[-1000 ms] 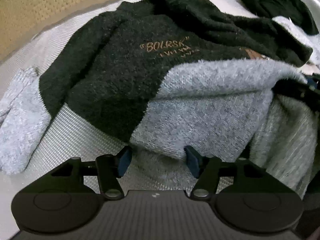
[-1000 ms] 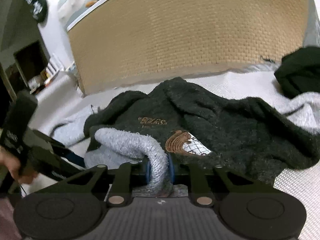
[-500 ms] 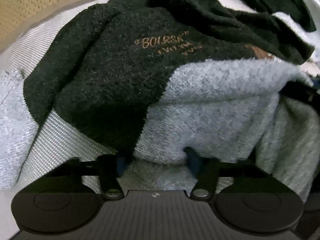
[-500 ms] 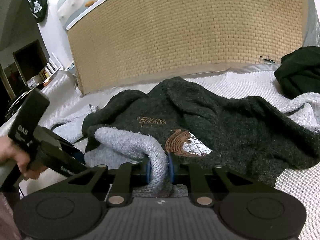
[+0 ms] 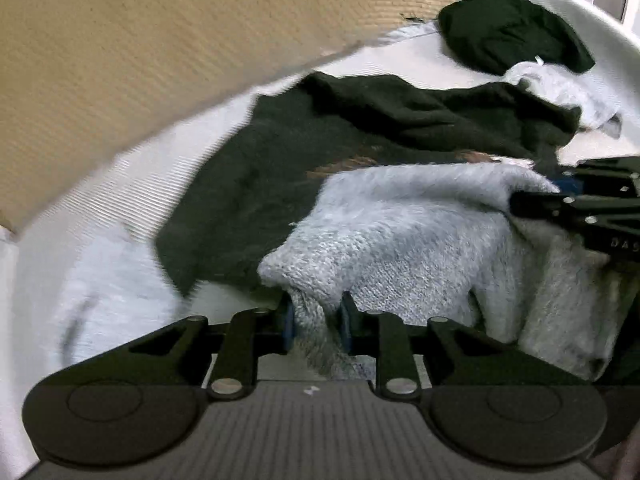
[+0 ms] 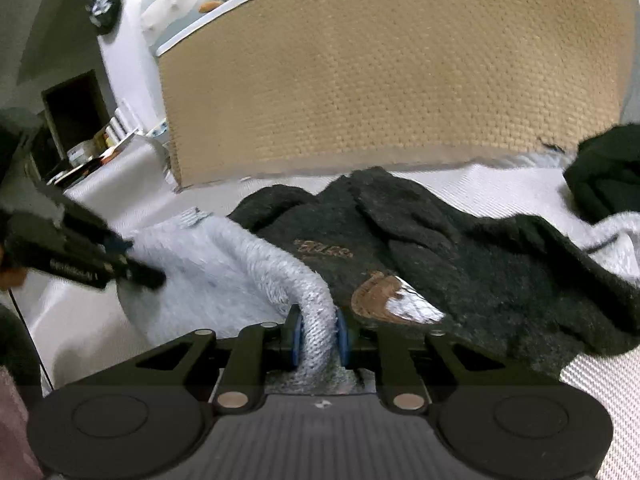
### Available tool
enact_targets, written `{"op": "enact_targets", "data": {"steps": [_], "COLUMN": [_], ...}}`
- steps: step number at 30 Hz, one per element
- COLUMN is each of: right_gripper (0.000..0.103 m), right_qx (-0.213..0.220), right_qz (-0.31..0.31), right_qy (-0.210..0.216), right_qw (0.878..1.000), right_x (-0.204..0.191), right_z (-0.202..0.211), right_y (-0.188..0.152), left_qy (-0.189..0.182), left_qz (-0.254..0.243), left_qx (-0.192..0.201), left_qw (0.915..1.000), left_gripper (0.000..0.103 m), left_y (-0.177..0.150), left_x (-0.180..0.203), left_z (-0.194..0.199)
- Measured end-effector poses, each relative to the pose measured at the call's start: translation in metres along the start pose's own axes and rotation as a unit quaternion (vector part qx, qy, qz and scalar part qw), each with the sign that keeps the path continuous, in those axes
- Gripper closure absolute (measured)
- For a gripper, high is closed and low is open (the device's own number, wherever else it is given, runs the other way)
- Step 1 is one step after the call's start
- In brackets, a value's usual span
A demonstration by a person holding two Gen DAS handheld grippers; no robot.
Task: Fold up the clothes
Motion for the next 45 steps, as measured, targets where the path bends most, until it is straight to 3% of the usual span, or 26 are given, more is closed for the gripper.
{"op": "enact_targets", "data": {"steps": [6,9,16,29,37,45], "right_gripper": [0.089,0.091,0.092,0.092,0.092,0.093], "right_qx": [-0.013,-0.02,-0.037,-0.064,-0.064,-0.076], "right_qz": [0.046,0.08,0.106,0.153,0.108,0.136], "right_qy": [0.015,0.001,0.017,0.075,0.085,0.102], "right_qw": [0.999,0.997,0.994,0.983,0.988,0.983], "right_x": [-0.039,-0.052,-0.078,-0.128,-0.113,-0.134], "right_z": [-0.004,-0.009,-0.011,-0.022,-0.024,-0.025], "right_y": [-0.002,-0.006,-0.008,-0.024,-0.017,-0.028], "left_qy": [0.031,0.033,0.031,-0.002,-0.02,-0.051], "left_qz": [-0.003,0.004,0.01,0.015,0.005,0.028], "left_qx": [0.011,0.018,0.035,0.034,0.016,0.015], "left_qw": [0.9995,0.9993,0.9989,0.9993,0.9997,0.9982], "left_gripper": [0.079,0.079,0.082,0.084,0.083,0.082], "left_y": [-0.013,-0.02,-0.026,-0.041,-0.042,-0.035], "left_x": [-0.016,-0.023,-0.025,-0.02,-0.006,-0.019], "left_z": [0.017,0.026,0.048,0.059,0.053,0.069]}}
Point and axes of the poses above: each gripper's, at about its wrist camera, not at the fingertips, and z roughly against the way its jaws point, x to its right, y to its top, the point moved 9 cm from there along -z, roughly the way its jaws point, and after that the axes turned 10 degrees about y, right-handed, at the moved point
